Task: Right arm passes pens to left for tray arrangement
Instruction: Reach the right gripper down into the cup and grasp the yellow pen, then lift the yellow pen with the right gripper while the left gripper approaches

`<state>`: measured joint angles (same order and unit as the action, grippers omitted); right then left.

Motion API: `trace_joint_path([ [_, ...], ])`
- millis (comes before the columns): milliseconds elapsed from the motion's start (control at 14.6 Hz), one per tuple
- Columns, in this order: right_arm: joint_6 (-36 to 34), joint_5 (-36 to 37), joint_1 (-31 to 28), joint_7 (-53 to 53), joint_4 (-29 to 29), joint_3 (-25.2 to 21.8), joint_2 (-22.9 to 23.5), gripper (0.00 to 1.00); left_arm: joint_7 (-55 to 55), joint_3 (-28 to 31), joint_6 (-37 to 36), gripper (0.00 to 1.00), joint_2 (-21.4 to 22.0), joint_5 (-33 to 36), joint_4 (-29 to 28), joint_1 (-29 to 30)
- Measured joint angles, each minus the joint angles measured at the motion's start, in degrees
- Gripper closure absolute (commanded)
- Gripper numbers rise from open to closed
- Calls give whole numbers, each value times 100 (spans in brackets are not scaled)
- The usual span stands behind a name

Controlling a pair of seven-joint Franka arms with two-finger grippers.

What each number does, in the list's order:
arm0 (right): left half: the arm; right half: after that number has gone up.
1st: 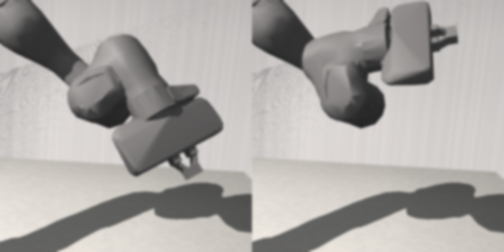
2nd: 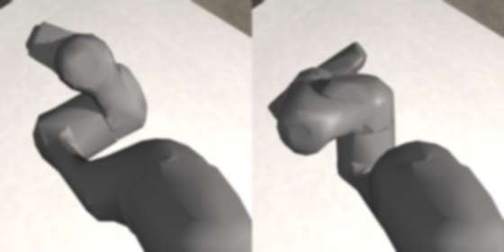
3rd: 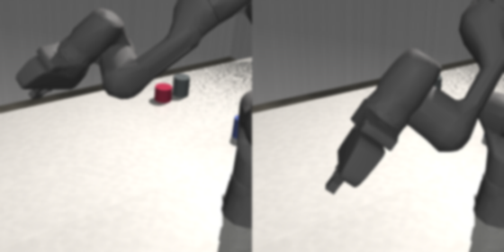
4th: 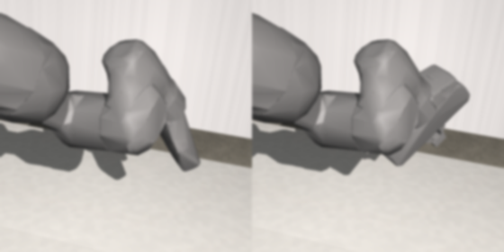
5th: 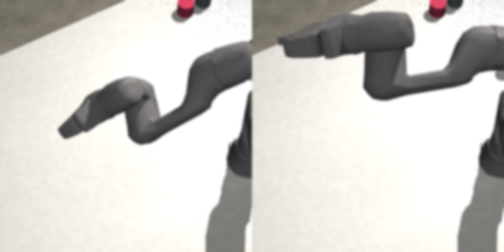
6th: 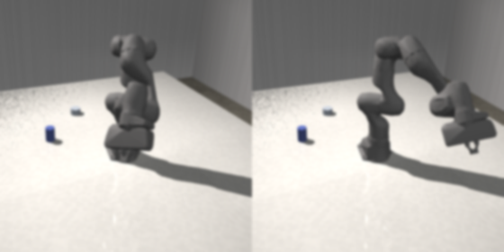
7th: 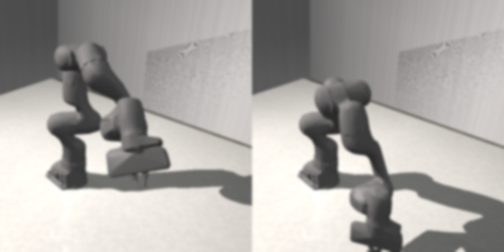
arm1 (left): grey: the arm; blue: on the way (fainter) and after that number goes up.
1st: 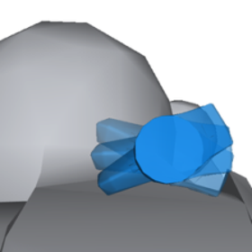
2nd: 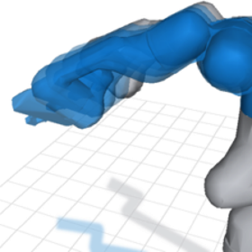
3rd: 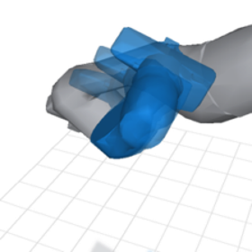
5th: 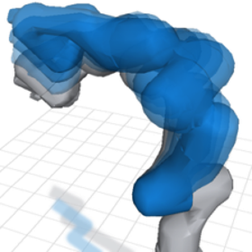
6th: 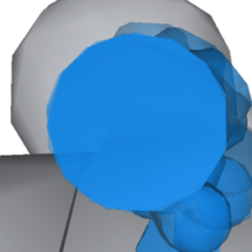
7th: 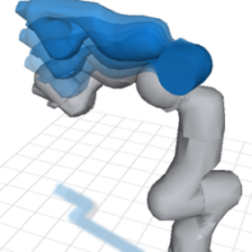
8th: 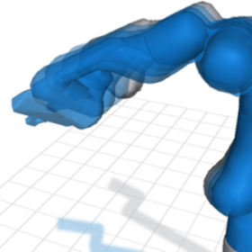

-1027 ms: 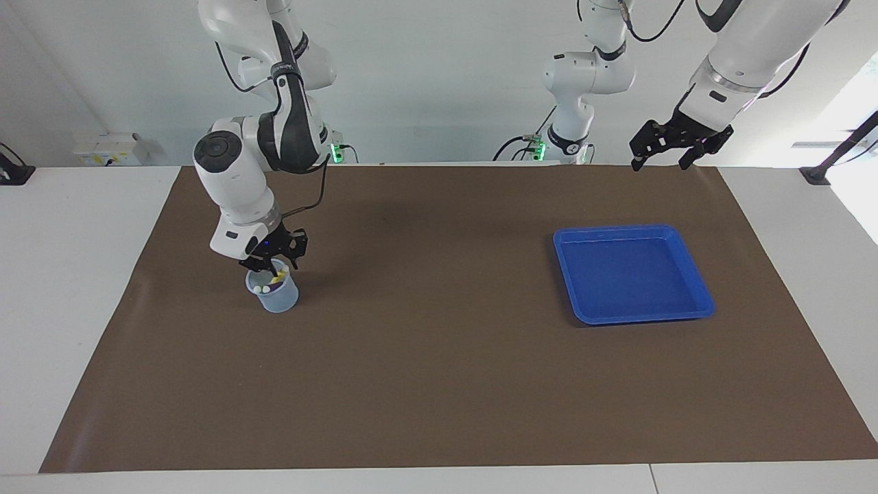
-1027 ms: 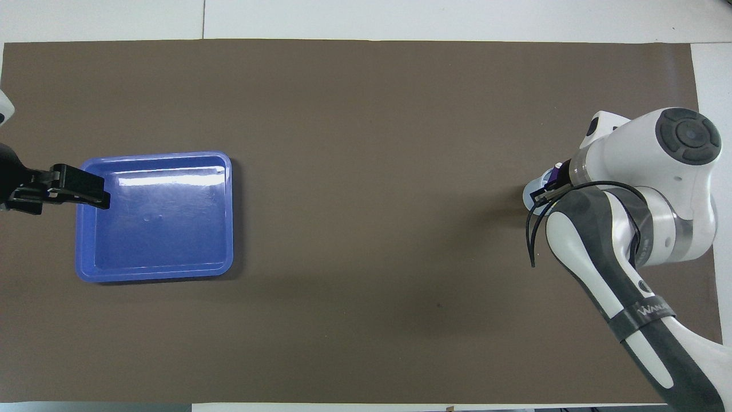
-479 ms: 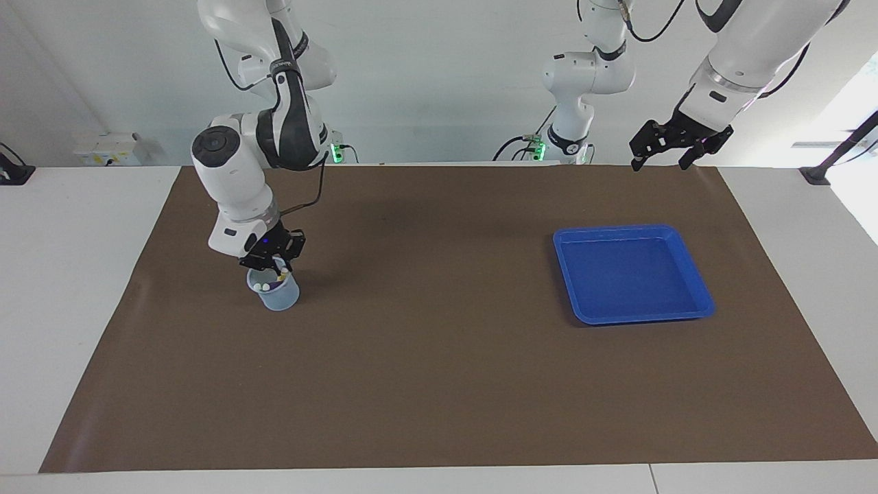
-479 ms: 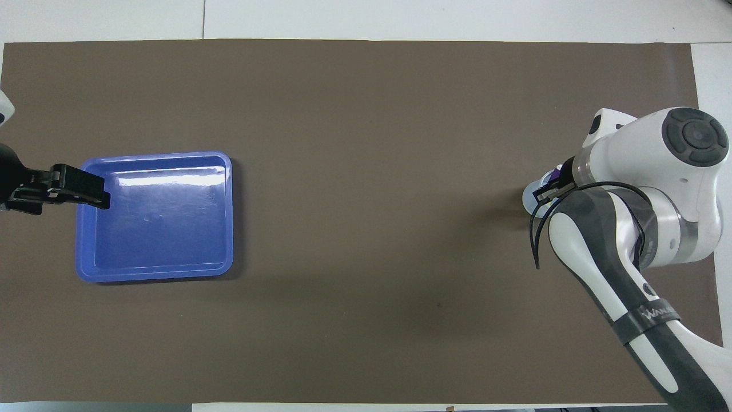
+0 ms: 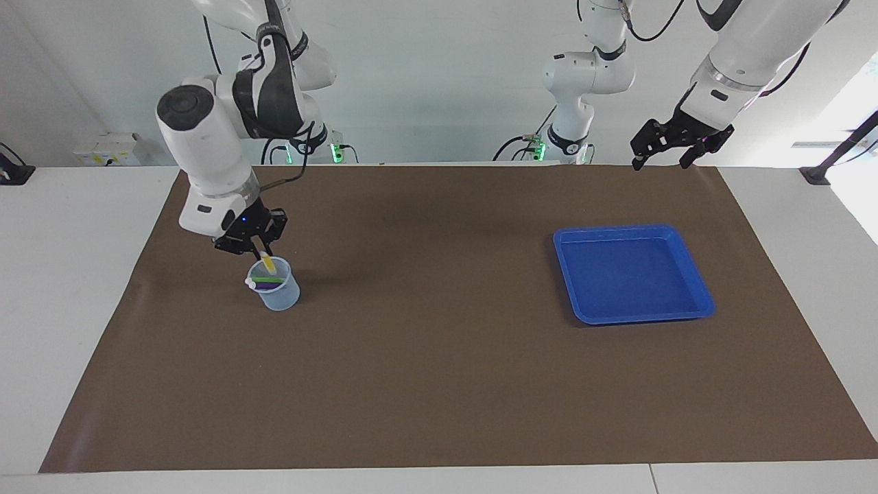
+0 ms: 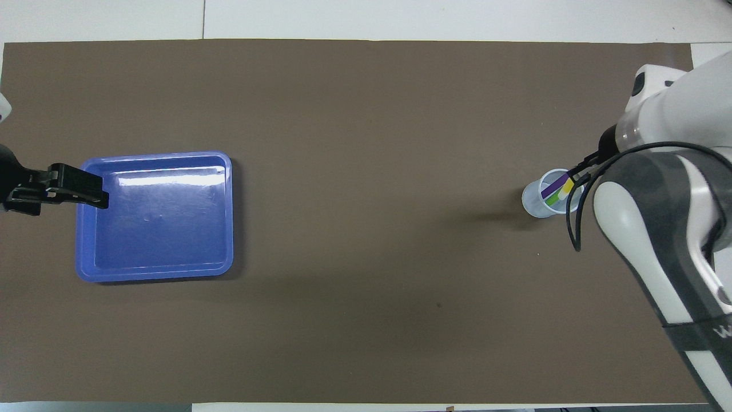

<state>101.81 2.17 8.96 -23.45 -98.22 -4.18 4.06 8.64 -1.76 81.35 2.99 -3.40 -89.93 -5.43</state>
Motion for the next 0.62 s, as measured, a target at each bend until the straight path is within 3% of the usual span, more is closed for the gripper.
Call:
trace_joint_path([
  [274,-1124,-107,43,235,1265,280,-228,100,914,-16,15,0,13,-145,-69,-16],
  [411,-1270,-495,49,918,1442,482,-240,100,1970,-39,137,0,27,-623,-112,-26],
  [616,-1126,-1674,40,2558,1373,499,-172,100,4113,-142,618,0,28,-1279,-151,-115],
])
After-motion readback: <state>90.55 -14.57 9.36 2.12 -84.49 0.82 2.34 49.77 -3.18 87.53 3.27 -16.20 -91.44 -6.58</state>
